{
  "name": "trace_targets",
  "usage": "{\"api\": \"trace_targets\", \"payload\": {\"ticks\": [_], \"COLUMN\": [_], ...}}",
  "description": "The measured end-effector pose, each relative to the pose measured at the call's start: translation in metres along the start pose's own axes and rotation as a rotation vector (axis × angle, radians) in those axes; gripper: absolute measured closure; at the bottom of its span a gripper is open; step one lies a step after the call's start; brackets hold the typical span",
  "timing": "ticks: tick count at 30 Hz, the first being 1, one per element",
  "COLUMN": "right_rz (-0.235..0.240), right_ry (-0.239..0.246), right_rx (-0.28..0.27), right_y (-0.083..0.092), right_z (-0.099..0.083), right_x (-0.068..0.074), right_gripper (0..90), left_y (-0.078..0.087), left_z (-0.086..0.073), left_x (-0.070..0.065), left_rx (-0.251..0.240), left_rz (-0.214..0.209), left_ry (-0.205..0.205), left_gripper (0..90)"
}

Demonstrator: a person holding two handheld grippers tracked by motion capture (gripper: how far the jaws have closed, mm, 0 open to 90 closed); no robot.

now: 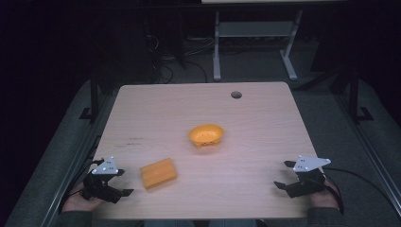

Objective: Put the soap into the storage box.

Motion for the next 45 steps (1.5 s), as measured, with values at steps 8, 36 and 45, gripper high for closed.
{"api": "trace_targets", "payload": {"ticks": [8, 36, 45], "right_rz": [0.002, 0.005, 0.006], "right_ry": [-0.005, -0.002, -0.002], "right_rx": [0.003, 0.006, 0.008], "right_y": [0.001, 0.0, 0.0], "right_z": [-0.002, -0.002, -0.002], "right_x": [-0.001, -0.001, 0.0], "right_gripper": [14.0, 14.0, 14.0], "left_y": [-0.004, -0.009, -0.014], "left_z": [0.005, 0.032, 0.046], "left_x": [-0.003, -0.014, -0.021], "left_rx": [-0.002, -0.008, 0.006], "left_rz": [-0.002, -0.008, -0.009], "left_ry": [-0.025, -0.111, -0.157], "left_gripper": [17.0, 17.2, 17.2]}}
Point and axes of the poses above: each handheld gripper's, and its own axes: y roughly backward along the jaws, z roughly out of its top, x roughly to its left, the point moved 3 cm from there along -y, roughly forward along the jaws, and after that the axes turned 3 degrees about y, right-handed, at the moved point
